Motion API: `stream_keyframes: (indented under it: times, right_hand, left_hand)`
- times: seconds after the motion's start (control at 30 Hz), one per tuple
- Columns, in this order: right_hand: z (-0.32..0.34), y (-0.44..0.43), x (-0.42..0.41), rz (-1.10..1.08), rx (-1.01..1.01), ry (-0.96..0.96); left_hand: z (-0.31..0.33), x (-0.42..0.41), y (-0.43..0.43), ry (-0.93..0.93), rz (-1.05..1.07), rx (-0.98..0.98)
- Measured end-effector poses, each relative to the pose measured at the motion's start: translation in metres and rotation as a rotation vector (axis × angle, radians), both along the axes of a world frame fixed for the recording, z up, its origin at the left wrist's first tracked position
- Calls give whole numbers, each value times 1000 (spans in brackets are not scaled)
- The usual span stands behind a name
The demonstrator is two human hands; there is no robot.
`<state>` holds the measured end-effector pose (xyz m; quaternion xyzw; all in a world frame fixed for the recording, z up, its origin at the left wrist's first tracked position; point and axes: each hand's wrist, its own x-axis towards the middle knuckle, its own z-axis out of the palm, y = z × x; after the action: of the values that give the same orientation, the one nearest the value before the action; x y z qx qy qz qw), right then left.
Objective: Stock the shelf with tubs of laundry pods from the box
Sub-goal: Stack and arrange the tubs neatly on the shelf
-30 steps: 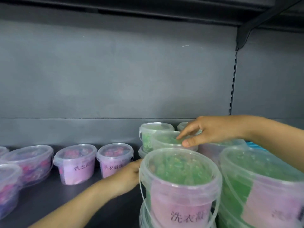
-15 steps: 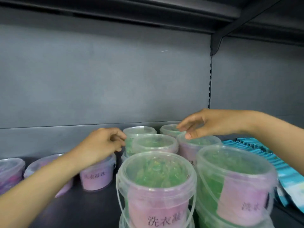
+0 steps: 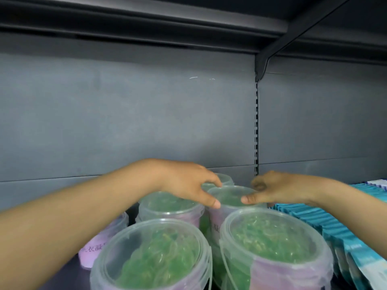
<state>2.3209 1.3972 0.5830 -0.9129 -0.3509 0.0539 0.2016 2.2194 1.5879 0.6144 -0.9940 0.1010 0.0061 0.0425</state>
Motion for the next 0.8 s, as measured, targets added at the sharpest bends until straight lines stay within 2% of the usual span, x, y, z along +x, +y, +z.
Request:
stream_keyframes:
  times: [0.07, 0.17, 0.37, 0.43, 0.57, 0.63, 0.8]
  right_hand:
    - [-6, 0, 7, 25, 154, 160]
    - [-11, -3, 17, 53, 276, 274]
    - [-9, -1, 27, 107, 311, 391]
    - [-7, -1, 26, 101, 272, 343]
    - [-2, -5, 11, -14, 150, -92]
    - [-3, -5, -3, -8, 187, -119]
    - [-12, 5, -11, 117, 35, -170]
  left_hand:
    - [-4, 10, 0, 60, 28, 22]
    - [-12, 16, 2, 87, 19, -3]
    - [-20, 14, 13, -18, -16, -152]
    - [-19, 14, 17, -24, -22, -192]
    - [-15, 17, 22, -18, -12, -200]
    - [-15, 20, 22, -9, -8, -147]
    - [-19, 20, 18, -19, -12, -106]
